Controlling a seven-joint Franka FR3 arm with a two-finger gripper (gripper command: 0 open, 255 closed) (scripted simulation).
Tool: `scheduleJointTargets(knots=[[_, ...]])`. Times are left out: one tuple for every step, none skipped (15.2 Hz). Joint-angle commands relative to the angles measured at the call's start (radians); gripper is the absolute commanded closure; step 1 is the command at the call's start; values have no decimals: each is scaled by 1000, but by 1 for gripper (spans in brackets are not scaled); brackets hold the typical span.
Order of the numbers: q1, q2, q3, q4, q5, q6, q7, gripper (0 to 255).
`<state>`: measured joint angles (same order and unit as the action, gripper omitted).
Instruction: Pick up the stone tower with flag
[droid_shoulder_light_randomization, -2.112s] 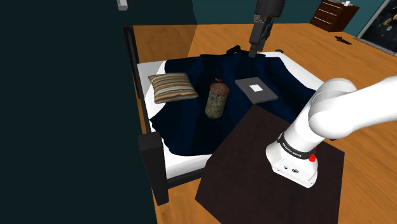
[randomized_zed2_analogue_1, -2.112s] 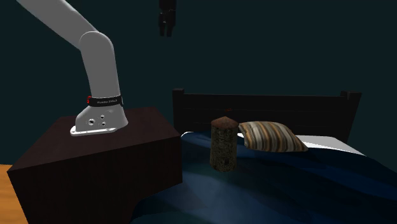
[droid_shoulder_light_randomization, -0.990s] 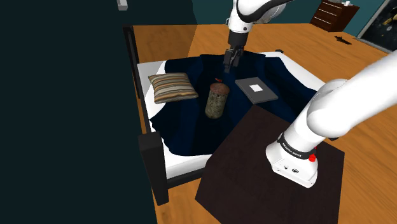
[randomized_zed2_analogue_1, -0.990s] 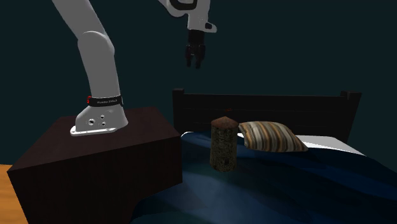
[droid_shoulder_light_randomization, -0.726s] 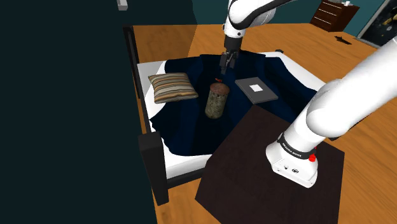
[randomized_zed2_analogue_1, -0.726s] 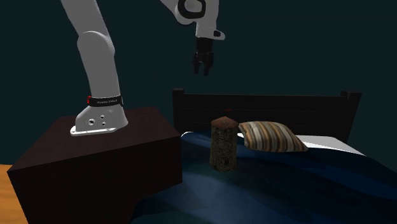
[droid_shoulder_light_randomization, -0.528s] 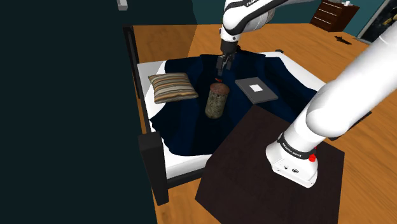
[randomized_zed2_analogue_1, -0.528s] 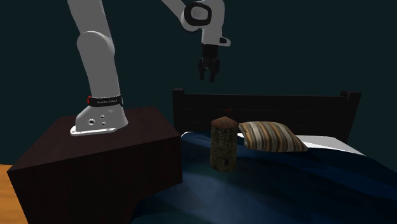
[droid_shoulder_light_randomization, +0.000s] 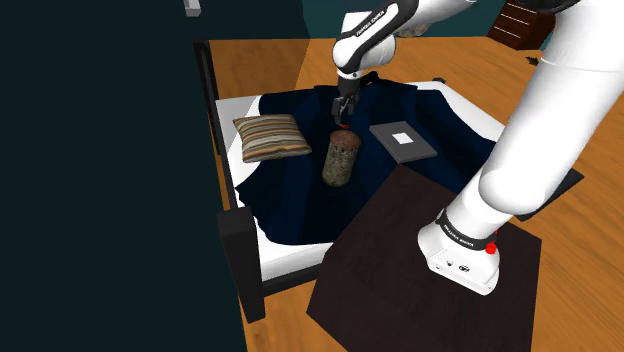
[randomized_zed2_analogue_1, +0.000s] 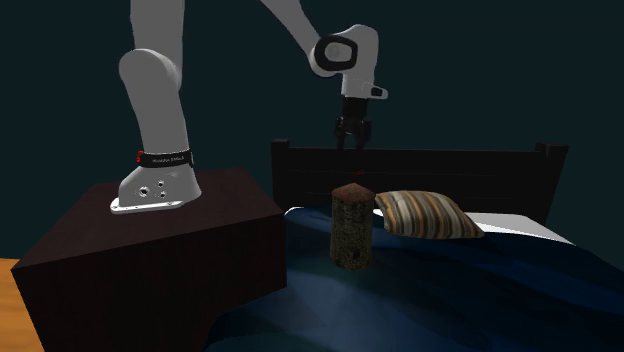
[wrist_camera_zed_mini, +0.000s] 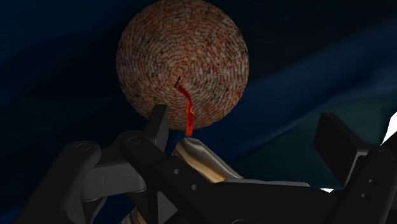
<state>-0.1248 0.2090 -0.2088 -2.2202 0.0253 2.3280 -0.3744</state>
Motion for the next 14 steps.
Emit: scheduleJointTargets(knots=[[-11, 69, -2, 47, 10, 25, -14, 0], [-18, 107, -2, 75, 16, 35, -22, 0], [-26, 145, -2, 105, 22, 44, -29, 0], [-31, 172, -2, 127, 26, 50, -35, 0], [-33, 182, 0, 126, 29, 61, -36, 0], [-34, 193, 1, 126, 31, 72, -37, 0], [-35, 203, 3, 126, 34, 82, -39, 0], [-37, 214, 5, 126, 37, 93, -40, 0], [-38, 225, 7, 127, 40, 103, -42, 0], [-39, 236, 9, 127, 43, 113, -44, 0], [-41, 247, 11, 128, 46, 124, -45, 0], [-42, 254, 12, 128, 47, 129, -46, 0], [-42, 254, 12, 128, 47, 129, -46, 0], [-42, 254, 12, 128, 47, 130, -46, 255]])
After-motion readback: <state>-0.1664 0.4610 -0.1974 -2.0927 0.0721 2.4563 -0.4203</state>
